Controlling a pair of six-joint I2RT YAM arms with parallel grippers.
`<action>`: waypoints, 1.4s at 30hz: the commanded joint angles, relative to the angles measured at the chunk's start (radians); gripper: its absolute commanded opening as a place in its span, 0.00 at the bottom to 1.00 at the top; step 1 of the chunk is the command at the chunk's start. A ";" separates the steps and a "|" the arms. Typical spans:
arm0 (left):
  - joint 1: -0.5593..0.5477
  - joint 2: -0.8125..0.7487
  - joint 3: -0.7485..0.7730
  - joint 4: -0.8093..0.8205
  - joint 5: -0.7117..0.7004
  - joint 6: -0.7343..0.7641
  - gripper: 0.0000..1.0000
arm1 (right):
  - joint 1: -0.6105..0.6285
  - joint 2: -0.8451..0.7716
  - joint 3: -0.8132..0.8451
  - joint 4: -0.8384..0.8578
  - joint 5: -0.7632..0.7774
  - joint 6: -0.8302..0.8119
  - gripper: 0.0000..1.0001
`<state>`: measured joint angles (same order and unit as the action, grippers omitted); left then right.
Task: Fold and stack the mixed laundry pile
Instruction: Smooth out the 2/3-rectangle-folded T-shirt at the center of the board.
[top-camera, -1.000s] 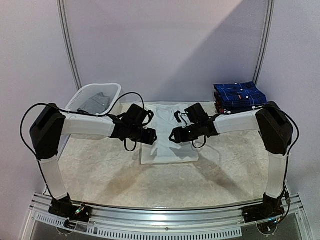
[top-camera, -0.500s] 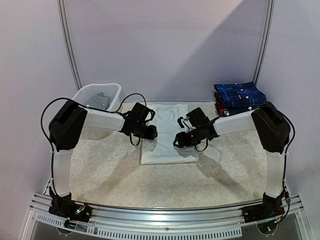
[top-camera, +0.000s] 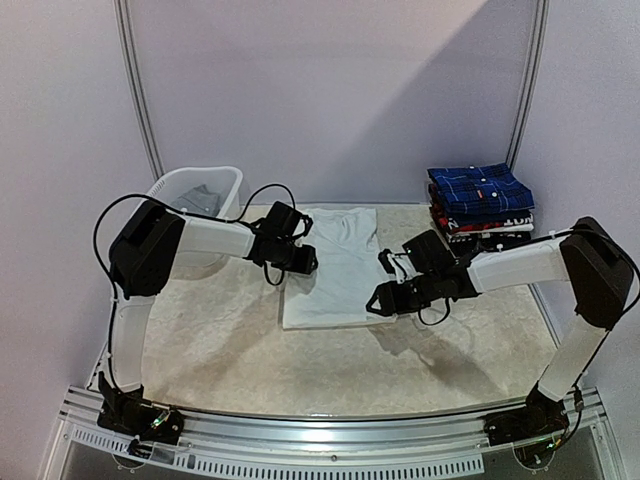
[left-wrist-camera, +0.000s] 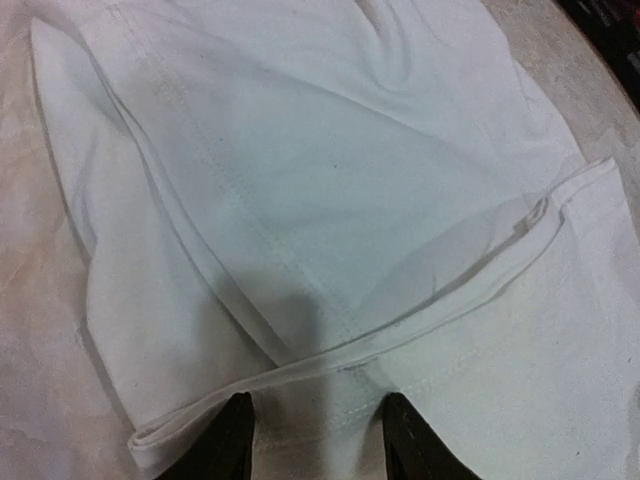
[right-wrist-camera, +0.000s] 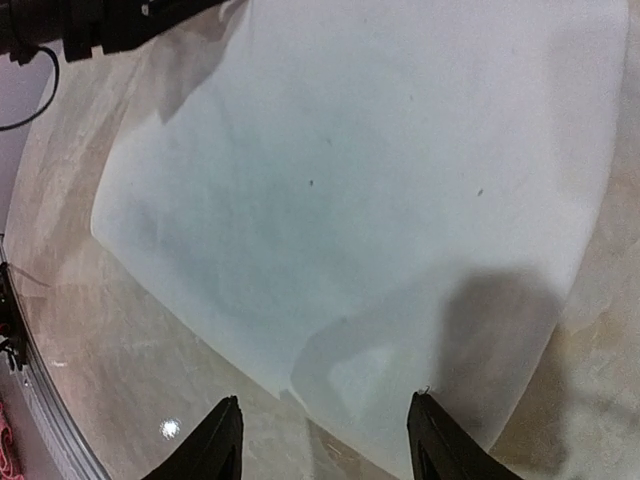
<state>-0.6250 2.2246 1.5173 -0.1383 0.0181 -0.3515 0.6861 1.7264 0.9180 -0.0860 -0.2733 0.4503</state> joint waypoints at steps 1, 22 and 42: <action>0.006 -0.042 -0.033 0.011 -0.006 -0.002 0.47 | 0.010 0.032 -0.061 0.056 -0.036 0.058 0.55; -0.191 -0.322 -0.215 -0.087 -0.120 -0.038 0.43 | 0.051 -0.056 -0.005 0.034 0.014 0.089 0.39; -0.265 -0.355 -0.471 -0.041 -0.028 -0.137 0.15 | 0.092 0.159 0.054 0.088 -0.085 0.094 0.05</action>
<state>-0.8711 1.8980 1.0767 -0.1883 -0.0288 -0.4679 0.7742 1.8748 0.9886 0.0200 -0.4038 0.5594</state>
